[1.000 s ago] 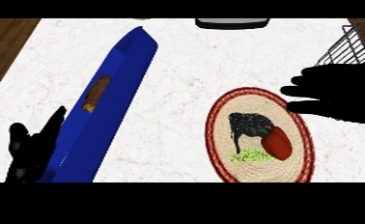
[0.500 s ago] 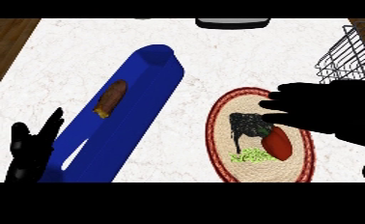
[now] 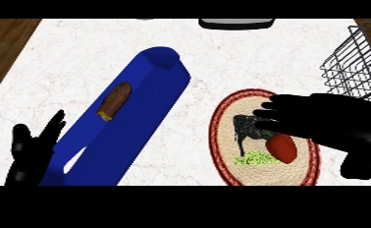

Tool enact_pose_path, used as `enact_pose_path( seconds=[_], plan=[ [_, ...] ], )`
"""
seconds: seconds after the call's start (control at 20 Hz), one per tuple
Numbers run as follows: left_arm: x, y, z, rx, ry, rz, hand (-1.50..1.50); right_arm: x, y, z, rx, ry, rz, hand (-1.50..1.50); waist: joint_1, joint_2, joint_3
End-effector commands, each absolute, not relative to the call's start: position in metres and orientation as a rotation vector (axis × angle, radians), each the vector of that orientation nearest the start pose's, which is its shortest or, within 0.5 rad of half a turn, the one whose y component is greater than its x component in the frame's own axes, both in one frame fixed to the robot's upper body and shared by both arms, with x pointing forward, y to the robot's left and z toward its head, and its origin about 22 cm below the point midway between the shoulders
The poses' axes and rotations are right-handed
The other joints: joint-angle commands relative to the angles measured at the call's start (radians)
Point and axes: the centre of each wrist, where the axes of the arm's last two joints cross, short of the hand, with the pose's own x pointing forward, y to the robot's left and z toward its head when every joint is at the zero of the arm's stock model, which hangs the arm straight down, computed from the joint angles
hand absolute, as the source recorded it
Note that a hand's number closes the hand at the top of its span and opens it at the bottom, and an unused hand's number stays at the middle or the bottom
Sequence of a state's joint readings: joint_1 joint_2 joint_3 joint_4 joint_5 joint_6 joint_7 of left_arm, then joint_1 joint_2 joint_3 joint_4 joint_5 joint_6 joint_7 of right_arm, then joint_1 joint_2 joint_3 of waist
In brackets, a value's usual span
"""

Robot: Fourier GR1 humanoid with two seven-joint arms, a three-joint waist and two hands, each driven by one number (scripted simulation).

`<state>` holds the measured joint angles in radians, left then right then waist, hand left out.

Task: Pick the bell pepper from the placemat and place it in the basket

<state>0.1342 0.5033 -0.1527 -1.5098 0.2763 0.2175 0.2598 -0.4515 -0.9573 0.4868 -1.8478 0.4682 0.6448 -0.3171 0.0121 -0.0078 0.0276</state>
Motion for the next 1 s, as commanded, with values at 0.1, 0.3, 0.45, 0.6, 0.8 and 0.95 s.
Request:
enact_pose_path(
  seconds=[0.1, 0.3, 0.45, 0.6, 0.8, 0.95],
  plan=[
    [0.197, 0.304, -0.043, 0.169, -1.014, -0.03, 0.0, 0.273, -0.253, 0.159, -0.196, -1.404, 2.13, -1.5, -0.014, 0.014, -0.028],
    [0.188, 0.299, -0.031, 0.15, -1.025, -0.043, 0.0, 0.275, -0.258, 0.128, -0.194, -1.398, 2.108, -1.5, -0.001, 0.012, -0.026],
    [0.194, 0.298, -0.038, 0.149, -1.019, -0.044, 0.0, 0.275, -0.257, 0.121, -0.18, -1.381, 2.147, -1.5, -0.008, 0.013, -0.028],
    [0.185, 0.304, -0.047, 0.152, -1.014, -0.042, 0.0, 0.289, -0.256, 0.126, -0.187, -1.398, 2.114, -1.5, 0.003, 0.015, -0.029],
    [0.195, 0.305, -0.034, 0.154, -1.03, -0.022, 0.0, 0.284, -0.251, 0.118, -0.208, -1.416, 2.131, -1.5, -0.006, 0.011, -0.028],
    [0.18, 0.302, -0.047, 0.152, -1.001, -0.031, 0.0, 0.272, -0.243, 0.114, -0.228, -1.335, 2.203, -1.5, -0.013, 0.008, -0.029]
  ],
)
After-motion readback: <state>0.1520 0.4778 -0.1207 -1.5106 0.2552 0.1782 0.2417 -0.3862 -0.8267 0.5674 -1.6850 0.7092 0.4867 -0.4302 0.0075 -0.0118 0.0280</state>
